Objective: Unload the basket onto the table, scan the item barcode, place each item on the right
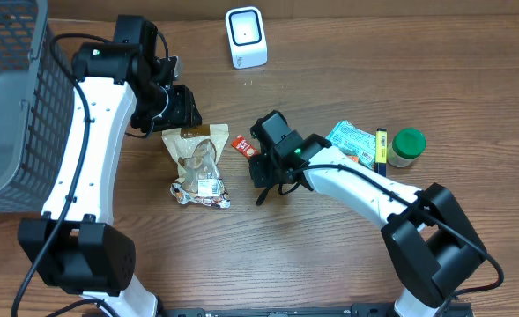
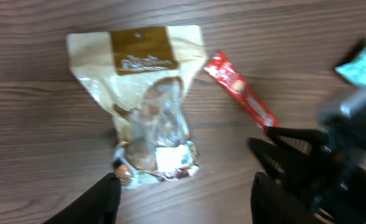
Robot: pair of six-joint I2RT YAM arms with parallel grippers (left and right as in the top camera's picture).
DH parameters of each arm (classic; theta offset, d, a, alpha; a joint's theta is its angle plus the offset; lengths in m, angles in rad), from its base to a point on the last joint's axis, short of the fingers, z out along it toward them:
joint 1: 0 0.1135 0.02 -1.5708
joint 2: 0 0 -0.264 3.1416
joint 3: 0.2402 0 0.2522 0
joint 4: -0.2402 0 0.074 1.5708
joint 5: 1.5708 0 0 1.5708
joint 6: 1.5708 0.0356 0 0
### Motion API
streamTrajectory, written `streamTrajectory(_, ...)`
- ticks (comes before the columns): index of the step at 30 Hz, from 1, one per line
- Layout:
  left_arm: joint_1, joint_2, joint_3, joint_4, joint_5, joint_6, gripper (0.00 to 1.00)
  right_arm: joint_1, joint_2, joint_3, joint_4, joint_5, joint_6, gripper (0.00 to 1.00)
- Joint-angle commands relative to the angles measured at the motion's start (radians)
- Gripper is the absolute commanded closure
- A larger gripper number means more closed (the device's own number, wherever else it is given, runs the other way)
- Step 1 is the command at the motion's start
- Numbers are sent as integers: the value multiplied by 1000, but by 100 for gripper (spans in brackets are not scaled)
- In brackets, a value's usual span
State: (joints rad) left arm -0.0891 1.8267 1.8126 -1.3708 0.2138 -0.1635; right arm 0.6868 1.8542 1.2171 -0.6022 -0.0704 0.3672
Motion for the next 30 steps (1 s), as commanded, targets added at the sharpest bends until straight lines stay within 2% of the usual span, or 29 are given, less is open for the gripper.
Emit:
streamTrajectory(1,18,32,-5,13,-85,-48,42,3,-19,6,-20,179,-6,66)
streamTrajectory(5,24,51,-5,21,-95,-61,38,3,-19,6,-55,225,-49,66)
streamTrajectory(6,24,56,-5,23,-96,-61,32,3,-18,6,-64,228,-63,66)
streamTrajectory(9,24,66,-5,31,-119,-62,2,3,-14,6,-77,227,-93,66)
streamTrajectory(10,24,68,-5,34,-130,-63,0,3,-11,6,-80,227,-97,66)
streamTrajectory(22,28,69,-5,82,-252,-175,0,4,-6,-7,-86,223,-141,71)
streamTrajectory(30,63,70,-5,105,-251,-178,0,4,9,-27,-50,163,-187,70)
